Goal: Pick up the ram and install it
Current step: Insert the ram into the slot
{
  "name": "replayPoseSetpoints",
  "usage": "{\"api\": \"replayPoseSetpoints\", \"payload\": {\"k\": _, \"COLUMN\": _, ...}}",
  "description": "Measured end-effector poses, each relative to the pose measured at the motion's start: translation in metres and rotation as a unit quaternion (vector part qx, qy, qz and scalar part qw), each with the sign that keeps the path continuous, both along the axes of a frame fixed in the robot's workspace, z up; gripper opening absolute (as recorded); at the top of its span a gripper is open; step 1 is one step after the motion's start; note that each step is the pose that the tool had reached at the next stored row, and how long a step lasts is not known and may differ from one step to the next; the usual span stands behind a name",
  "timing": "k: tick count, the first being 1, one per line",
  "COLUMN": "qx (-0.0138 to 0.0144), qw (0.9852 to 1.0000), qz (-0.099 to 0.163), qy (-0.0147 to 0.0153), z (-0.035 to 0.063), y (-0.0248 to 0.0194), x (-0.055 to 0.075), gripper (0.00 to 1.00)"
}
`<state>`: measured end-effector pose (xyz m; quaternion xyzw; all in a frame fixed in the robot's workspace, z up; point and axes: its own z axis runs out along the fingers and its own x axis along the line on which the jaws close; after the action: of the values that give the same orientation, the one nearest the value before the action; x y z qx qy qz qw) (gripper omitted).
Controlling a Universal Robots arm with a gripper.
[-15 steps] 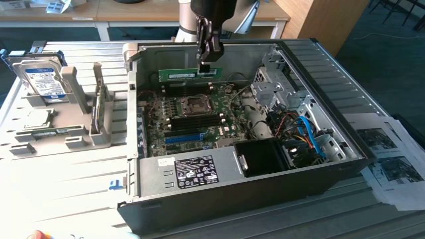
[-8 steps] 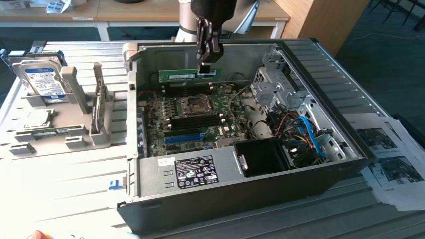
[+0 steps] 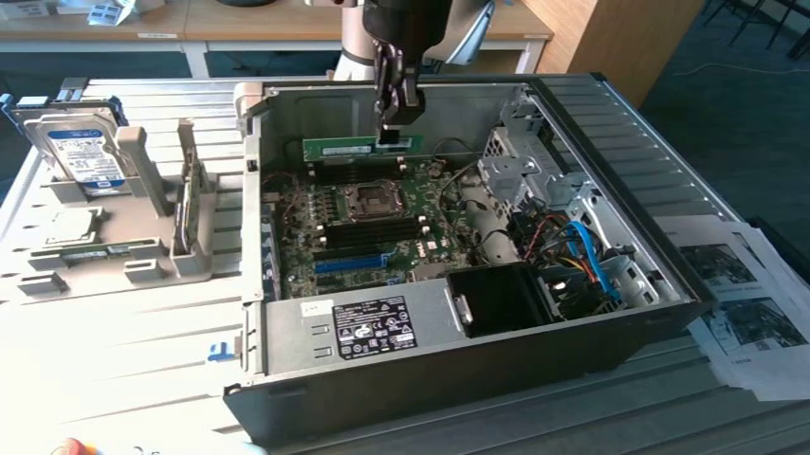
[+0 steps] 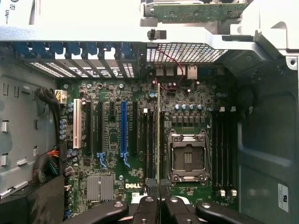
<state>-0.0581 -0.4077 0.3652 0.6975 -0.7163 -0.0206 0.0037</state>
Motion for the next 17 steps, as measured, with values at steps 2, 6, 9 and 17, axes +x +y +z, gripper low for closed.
{"api": "replayPoseSetpoints", "payload": {"k": 2, "qx": -0.0003, "qw": 1.0000, "qz": 0.000, "qy": 0.0000, "z": -0.0014, "y": 0.0000, "x": 0.000, "gripper": 0.12}}
{"api": "replayPoseSetpoints", "payload": {"k": 6, "qx": -0.0016, "qw": 1.0000, "qz": 0.000, "qy": 0.0000, "z": -0.0039, "y": 0.0000, "x": 0.000, "gripper": 0.12}}
{"api": "replayPoseSetpoints", "payload": {"k": 9, "qx": -0.0017, "qw": 1.0000, "qz": 0.000, "qy": 0.0000, "z": -0.0063, "y": 0.0000, "x": 0.000, "gripper": 0.12}}
{"api": "replayPoseSetpoints", "payload": {"k": 17, "qx": -0.0017, "qw": 1.0000, "qz": 0.000, "qy": 0.0000, "z": -0.0164, "y": 0.0000, "x": 0.000, "gripper": 0.12}}
